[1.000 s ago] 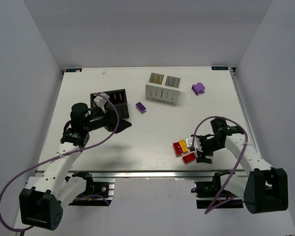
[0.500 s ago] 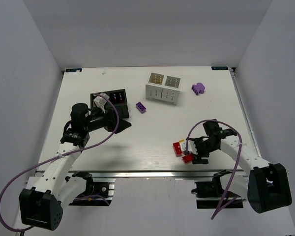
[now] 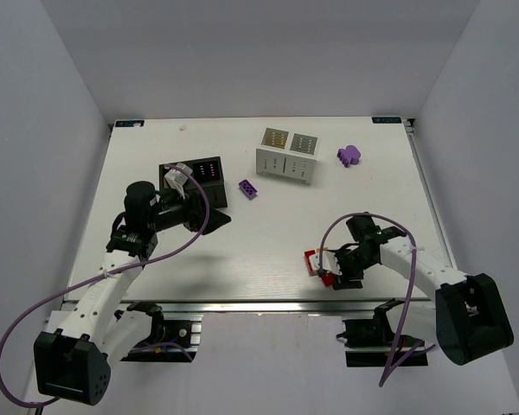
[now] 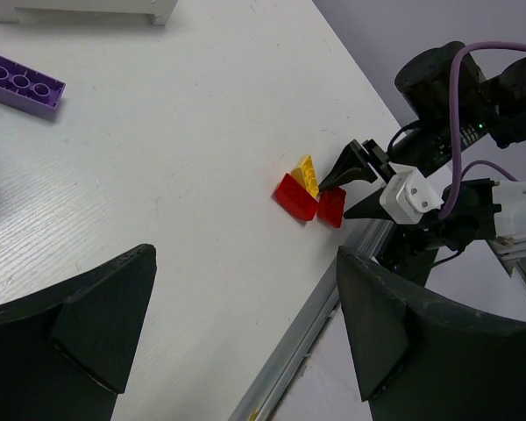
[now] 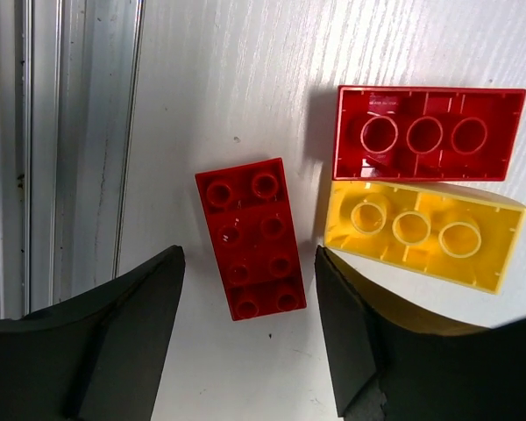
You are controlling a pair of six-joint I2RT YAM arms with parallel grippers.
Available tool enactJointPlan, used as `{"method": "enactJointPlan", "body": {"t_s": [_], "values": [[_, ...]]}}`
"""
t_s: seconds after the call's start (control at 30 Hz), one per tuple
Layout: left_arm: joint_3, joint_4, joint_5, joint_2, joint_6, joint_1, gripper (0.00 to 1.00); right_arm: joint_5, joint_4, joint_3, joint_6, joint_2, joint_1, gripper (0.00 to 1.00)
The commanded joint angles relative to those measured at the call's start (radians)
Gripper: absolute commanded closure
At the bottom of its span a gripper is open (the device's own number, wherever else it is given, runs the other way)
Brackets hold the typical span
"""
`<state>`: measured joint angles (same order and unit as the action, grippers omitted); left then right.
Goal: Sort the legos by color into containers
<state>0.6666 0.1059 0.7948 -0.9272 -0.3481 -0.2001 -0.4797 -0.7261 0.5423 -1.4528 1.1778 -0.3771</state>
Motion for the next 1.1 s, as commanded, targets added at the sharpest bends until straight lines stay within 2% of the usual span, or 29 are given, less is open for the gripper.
{"method": "enactJointPlan", "body": {"t_s": [0.0,0.13,0.33,0.43,0.47,0.67,0.73,0.8,0.93,1.07], "values": [[0.005,0.008,0.001,0.022,0.017,-0.004,0.06,0.004,0.019,-0.007,0.019,0.006,-0.016,0.34],[0.004,0.009,0.0,0.021,0.017,-0.004,0.06,0.01,0.028,-0.011,0.032,0.0,-0.029,0.39],[0.004,0.008,0.0,0.021,0.017,-0.004,0.06,0.032,0.021,-0.01,0.037,-0.004,-0.04,0.53],[0.004,0.008,-0.003,0.019,0.017,-0.004,0.06,0.026,-0.001,0.004,0.034,-0.029,-0.042,0.62],[0.004,0.008,-0.003,0.019,0.017,-0.004,0.06,0.018,-0.024,0.019,0.034,-0.038,-0.04,0.69],[-0.001,0.0,0.014,0.008,0.015,-0.004,0.06,-0.184,-0.16,0.188,0.106,-0.124,-0.039,0.77],[-0.004,-0.018,0.039,0.005,0.008,-0.004,0.07,-0.249,-0.147,0.292,0.198,-0.126,-0.04,0.8],[-0.013,-0.041,0.061,0.002,0.0,-0.004,0.07,-0.26,-0.099,0.381,0.299,-0.113,-0.037,0.88],[-0.027,-0.081,0.093,0.004,-0.022,-0.004,0.06,-0.182,0.103,0.461,0.541,-0.072,-0.039,0.95],[-0.041,-0.098,0.112,0.002,-0.035,-0.004,0.06,-0.07,0.313,0.518,0.753,-0.015,-0.033,0.95]]}}
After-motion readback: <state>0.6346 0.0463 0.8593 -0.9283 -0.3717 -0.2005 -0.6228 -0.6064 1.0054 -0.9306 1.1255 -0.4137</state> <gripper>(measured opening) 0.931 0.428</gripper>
